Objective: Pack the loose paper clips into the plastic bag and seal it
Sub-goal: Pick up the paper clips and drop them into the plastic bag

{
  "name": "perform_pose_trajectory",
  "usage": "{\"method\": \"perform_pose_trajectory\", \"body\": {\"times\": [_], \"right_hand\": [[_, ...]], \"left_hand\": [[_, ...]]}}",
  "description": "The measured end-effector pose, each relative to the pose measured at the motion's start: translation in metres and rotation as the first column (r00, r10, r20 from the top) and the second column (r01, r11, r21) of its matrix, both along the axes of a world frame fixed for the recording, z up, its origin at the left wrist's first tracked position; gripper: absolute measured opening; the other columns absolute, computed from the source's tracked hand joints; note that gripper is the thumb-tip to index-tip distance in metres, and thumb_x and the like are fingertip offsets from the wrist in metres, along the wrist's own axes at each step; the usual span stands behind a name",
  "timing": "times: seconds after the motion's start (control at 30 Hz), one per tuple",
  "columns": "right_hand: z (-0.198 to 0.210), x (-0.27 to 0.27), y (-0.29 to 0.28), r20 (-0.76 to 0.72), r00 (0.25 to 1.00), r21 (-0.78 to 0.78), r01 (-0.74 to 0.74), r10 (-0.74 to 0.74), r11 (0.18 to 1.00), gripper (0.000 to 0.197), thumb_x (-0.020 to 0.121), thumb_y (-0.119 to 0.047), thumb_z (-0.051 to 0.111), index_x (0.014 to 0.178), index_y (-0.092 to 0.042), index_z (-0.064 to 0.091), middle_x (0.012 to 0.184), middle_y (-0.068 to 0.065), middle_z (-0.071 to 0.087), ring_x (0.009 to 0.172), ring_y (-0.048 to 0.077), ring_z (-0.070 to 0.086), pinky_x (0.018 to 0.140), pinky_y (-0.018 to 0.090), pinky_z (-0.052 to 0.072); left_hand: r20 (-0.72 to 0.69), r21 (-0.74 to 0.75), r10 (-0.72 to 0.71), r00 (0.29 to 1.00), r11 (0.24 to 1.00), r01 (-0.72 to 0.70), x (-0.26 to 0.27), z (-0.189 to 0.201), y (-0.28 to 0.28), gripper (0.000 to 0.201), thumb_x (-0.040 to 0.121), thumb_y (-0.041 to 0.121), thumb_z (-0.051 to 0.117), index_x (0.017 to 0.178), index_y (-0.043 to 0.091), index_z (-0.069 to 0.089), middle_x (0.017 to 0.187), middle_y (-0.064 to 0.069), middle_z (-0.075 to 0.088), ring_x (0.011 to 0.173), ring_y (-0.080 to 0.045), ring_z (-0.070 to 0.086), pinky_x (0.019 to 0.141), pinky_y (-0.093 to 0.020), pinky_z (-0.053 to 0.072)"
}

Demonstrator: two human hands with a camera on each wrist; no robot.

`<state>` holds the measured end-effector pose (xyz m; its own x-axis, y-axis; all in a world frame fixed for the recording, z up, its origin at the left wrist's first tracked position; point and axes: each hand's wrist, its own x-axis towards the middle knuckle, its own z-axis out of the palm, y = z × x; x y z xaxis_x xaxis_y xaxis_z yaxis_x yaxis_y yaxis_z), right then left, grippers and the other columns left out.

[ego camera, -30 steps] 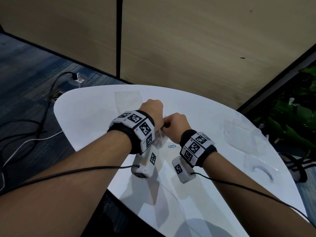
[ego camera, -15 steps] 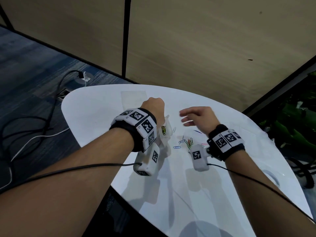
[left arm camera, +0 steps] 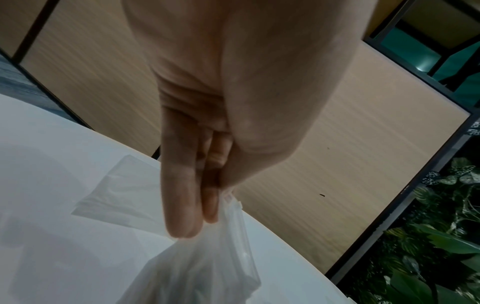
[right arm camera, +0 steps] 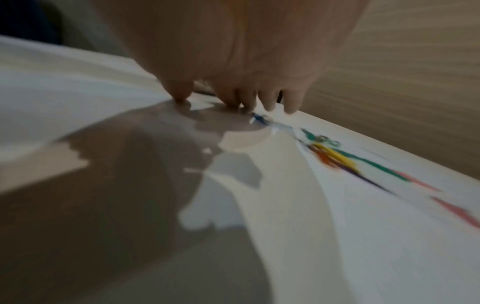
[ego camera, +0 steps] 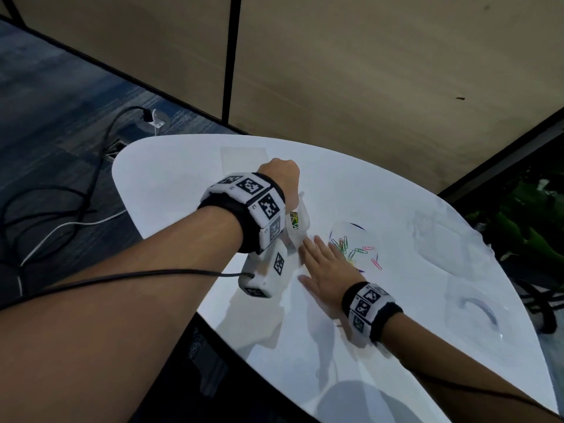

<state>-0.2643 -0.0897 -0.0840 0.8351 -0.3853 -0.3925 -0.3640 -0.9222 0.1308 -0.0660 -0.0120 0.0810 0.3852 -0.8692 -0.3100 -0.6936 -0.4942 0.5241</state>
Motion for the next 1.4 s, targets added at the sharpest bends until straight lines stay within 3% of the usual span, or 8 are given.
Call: {"method": "perform_pose_trajectory", "body": {"times": [0.2, 0.37, 0.5, 0.67, 0.83, 0.97, 1.17, 1.4], "right_hand": [[0.001, -0.042, -0.056, -0.071, 0.981, -0.085, 0.174, -0.181, 0.981, 0.065, 0.095, -0.052, 0.006, 0.154, -0.025, -0.003, 0.164, -0.003, -0.007, 0.15, 0.034, 0.001, 0.117, 0.059, 0.015], [-0.002, -0.041, -0.07, -0.009, 0.955, 0.021, 0.296, -0.296, 0.955, 0.054, 0.103, -0.022, 0.032, 0.153, -0.014, 0.015, 0.16, 0.011, 0.013, 0.141, 0.036, 0.028, 0.111, 0.044, 0.035], [0.002, -0.037, -0.057, 0.168, 0.952, 0.01, 0.259, -0.257, 0.966, 0.026, 0.092, 0.002, 0.045, 0.112, -0.003, 0.06, 0.117, 0.015, 0.059, 0.102, 0.032, 0.06, 0.082, 0.034, 0.046], [0.011, -0.034, -0.057, 0.217, 0.882, 0.042, 0.42, -0.418, 0.907, 0.023, 0.09, -0.001, 0.048, 0.083, -0.005, 0.07, 0.089, 0.011, 0.065, 0.082, 0.03, 0.062, 0.069, 0.028, 0.046], [0.02, -0.051, -0.079, 0.302, 0.371, 0.548, 0.686, -0.878, 0.478, 0.007, 0.075, -0.018, 0.076, 0.075, -0.011, 0.079, 0.074, 0.006, 0.075, 0.078, 0.023, 0.072, 0.083, 0.029, 0.057], [0.052, -0.043, -0.082, -0.003, -0.032, 0.968, 0.25, -0.999, -0.011, 0.007, 0.079, 0.0, 0.075, 0.084, 0.003, 0.073, 0.094, 0.024, 0.072, 0.073, 0.02, 0.074, 0.079, 0.029, 0.06], [0.101, 0.007, -0.038, -0.067, 0.185, 0.998, -0.001, -0.98, -0.068, 0.019, 0.085, 0.004, 0.067, 0.101, 0.015, 0.067, 0.099, 0.019, 0.072, 0.084, 0.021, 0.073, 0.075, 0.022, 0.058], [0.112, 0.024, -0.03, 0.21, 0.498, 0.927, 0.172, -0.841, 0.333, 0.023, 0.092, 0.003, 0.055, 0.108, 0.0, 0.071, 0.1, 0.016, 0.073, 0.086, 0.021, 0.07, 0.076, 0.029, 0.06]], "left_hand": [[-0.02, 0.02, 0.015, 1.0, 1.0, -0.014, -0.003, -0.001, 0.0, 0.026, 0.1, 0.013, 0.056, 0.116, -0.004, 0.068, 0.114, -0.023, 0.071, 0.106, -0.038, 0.07, 0.093, -0.044, 0.058], [-0.014, 0.033, 0.006, 1.0, 0.999, -0.005, -0.005, -0.001, -0.003, 0.026, 0.099, 0.011, 0.056, 0.118, -0.003, 0.066, 0.115, -0.022, 0.071, 0.105, -0.037, 0.071, 0.093, -0.044, 0.058], [-0.016, 0.036, -0.002, 1.0, 0.999, 0.003, -0.008, -0.003, -0.006, 0.029, 0.099, 0.011, 0.056, 0.123, -0.002, 0.063, 0.116, -0.022, 0.07, 0.107, -0.037, 0.07, 0.094, -0.043, 0.058], [-0.003, 0.04, -0.003, 1.0, 0.999, 0.003, -0.011, -0.003, -0.007, 0.03, 0.099, 0.008, 0.056, 0.126, -0.002, 0.062, 0.116, -0.021, 0.07, 0.107, -0.035, 0.07, 0.094, -0.042, 0.058], [0.001, 0.038, -0.018, 1.0, 0.999, 0.018, -0.019, -0.002, -0.01, 0.028, 0.099, 0.007, 0.056, 0.124, -0.002, 0.063, 0.111, -0.02, 0.07, 0.106, -0.035, 0.07, 0.094, -0.041, 0.058], [0.062, 0.067, -0.068, 0.996, 0.996, 0.064, -0.03, -0.001, -0.017, 0.009, 0.096, 0.007, 0.057, 0.088, 0.006, 0.061, 0.08, -0.008, 0.059, 0.092, -0.03, 0.067, 0.082, -0.03, 0.055], [0.036, 0.033, -0.046, 0.998, 0.998, 0.045, -0.044, -0.002, -0.025, 0.02, 0.093, 0.001, 0.058, 0.108, -0.002, 0.071, 0.111, -0.017, 0.072, 0.104, -0.031, 0.07, 0.085, -0.033, 0.056], [0.007, 0.009, -0.013, 1.0, 1.0, 0.013, -0.044, -0.004, -0.025, 0.024, 0.092, 0.004, 0.06, 0.114, 0.003, 0.069, 0.105, -0.015, 0.074, 0.096, -0.03, 0.073, 0.09, -0.04, 0.06]]}}
